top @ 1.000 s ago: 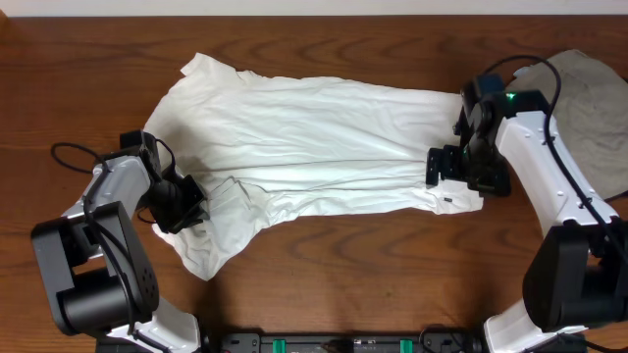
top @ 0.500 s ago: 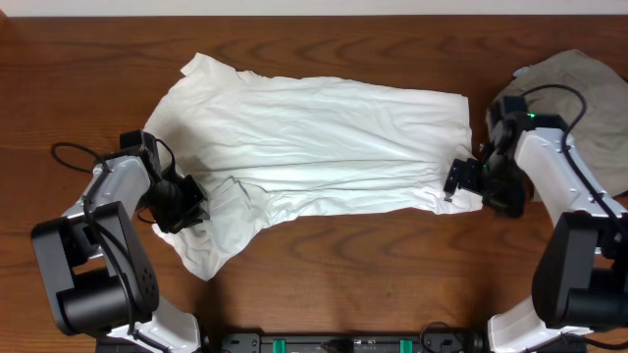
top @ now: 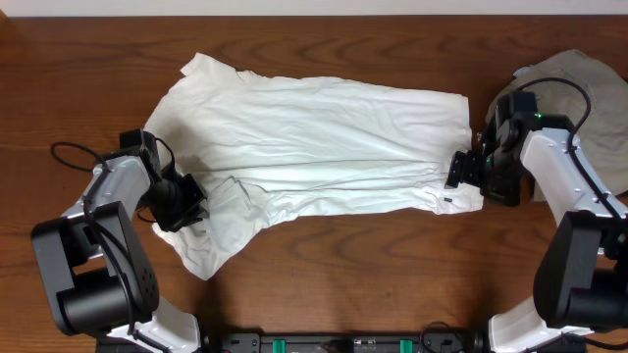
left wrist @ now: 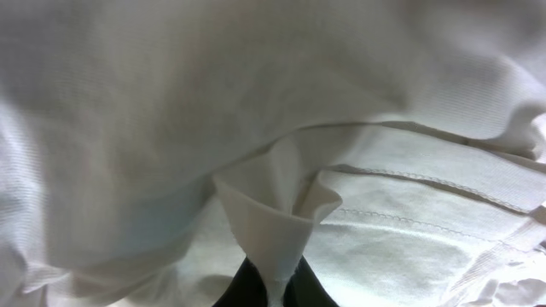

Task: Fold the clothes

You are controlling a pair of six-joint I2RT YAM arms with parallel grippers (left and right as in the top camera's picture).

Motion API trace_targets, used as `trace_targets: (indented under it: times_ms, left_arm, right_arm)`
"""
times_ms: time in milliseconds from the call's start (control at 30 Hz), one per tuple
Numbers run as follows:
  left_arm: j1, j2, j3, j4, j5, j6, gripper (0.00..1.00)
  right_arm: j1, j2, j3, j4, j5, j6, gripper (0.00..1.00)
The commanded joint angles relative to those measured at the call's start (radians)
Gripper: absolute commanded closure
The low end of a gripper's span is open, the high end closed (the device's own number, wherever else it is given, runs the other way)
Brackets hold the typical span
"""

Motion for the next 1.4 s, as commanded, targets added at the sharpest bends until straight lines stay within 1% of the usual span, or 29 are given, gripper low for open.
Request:
trace_targets:
  times_ms: [0, 167, 267, 367, 433, 500, 633, 733, 833, 900, 1000, 1033, 1100, 1167, 1200, 1367]
  left_arm:
    - [0.000, 0.006, -0.008, 0.003, -0.013, 0.017, 0.94]
    - [0.000, 0.006, -0.008, 0.019, -0.012, 0.016, 0.94]
    - [0.000, 0.006, -0.008, 0.025, -0.012, 0.016, 0.94]
    - [0.000, 0.006, -0.008, 0.026, -0.012, 0.017, 0.94]
    - [0.000, 0.006, -0.008, 0.026, -0.012, 0.022, 0.94]
    - [0.000, 0.006, -0.008, 0.029, -0.012, 0.040, 0.94]
    - [0.000, 0.006, -0.008, 0.033, -0.012, 0.040, 0.94]
    - [0.000, 0.006, -0.008, 0.042, -0.012, 0.039, 0.94]
    - [0.000, 0.006, -0.008, 0.048, -0.012, 0.039, 0.94]
    - [0.000, 0.006, -0.008, 0.052, -0.012, 0.039, 0.94]
    - [0.000, 0.006, -0.008, 0.062, -0.012, 0.039, 0.94]
    - [0.000, 0.006, -0.008, 0.065, -0.012, 0.039, 0.94]
    - [0.000, 0.006, -0.008, 0.070, -0.011, 0.039, 0.94]
    - [0.000, 0.006, -0.008, 0.071, -0.011, 0.039, 0.94]
    - [0.000, 0.006, -0.008, 0.071, -0.011, 0.039, 0.94]
    - [0.000, 0.006, -0.008, 0.071, -0.012, 0.039, 0.94]
  right_arm:
    - [-0.007, -0.012, -0.004, 0.008, 0.013, 0.029, 0.10]
    - [-0.007, -0.012, -0.004, 0.018, 0.037, 0.042, 0.08]
    - [-0.007, -0.012, -0.004, 0.017, 0.105, 0.042, 0.07]
    - [-0.008, -0.012, -0.004, 0.014, 0.165, 0.050, 0.04]
    - [-0.010, -0.012, -0.004, 0.016, 0.164, 0.057, 0.01]
    - [-0.010, -0.012, -0.005, 0.020, 0.165, 0.053, 0.01]
    - [-0.011, -0.012, -0.005, 0.062, 0.151, 0.002, 0.01]
    - [-0.011, -0.012, -0.005, 0.103, 0.111, -0.063, 0.01]
    - [-0.014, -0.010, -0.005, 0.139, 0.103, -0.104, 0.04]
    - [-0.018, -0.008, -0.005, 0.152, 0.103, -0.119, 0.08]
    - [-0.031, -0.002, -0.006, 0.156, 0.091, -0.135, 0.17]
    - [-0.034, -0.001, -0.006, 0.156, 0.078, -0.144, 0.18]
    - [-0.044, 0.003, -0.008, 0.154, 0.047, -0.162, 0.28]
    - [-0.049, 0.003, -0.017, 0.158, 0.043, -0.162, 0.34]
    - [-0.051, 0.003, -0.023, 0.158, 0.043, -0.162, 0.36]
    - [-0.053, 0.003, -0.083, 0.190, 0.017, -0.161, 0.36]
